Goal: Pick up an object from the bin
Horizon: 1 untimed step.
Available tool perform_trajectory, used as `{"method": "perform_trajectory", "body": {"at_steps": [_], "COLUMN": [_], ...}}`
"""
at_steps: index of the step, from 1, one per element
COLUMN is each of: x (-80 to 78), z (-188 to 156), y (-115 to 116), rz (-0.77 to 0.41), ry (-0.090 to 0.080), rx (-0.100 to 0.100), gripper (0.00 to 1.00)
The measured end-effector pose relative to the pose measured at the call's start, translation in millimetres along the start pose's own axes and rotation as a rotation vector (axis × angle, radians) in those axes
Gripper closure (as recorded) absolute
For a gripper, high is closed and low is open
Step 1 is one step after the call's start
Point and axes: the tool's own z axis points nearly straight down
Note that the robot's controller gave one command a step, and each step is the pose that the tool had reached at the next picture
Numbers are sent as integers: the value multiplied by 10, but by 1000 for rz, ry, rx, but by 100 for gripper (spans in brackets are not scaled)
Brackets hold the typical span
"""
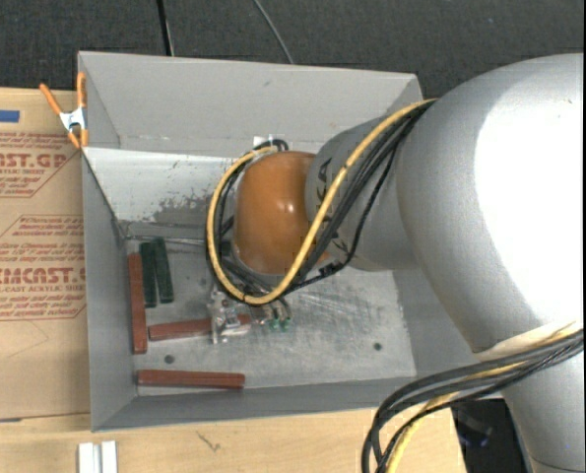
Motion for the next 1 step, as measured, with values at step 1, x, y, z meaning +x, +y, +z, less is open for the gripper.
{"method": "perform_trajectory", "body": {"at_steps": [1], "x": [17], "z": [-1467], "y": [40], "rz": [-21], "ry": [9], "rx": [2], "gripper": [100]}}
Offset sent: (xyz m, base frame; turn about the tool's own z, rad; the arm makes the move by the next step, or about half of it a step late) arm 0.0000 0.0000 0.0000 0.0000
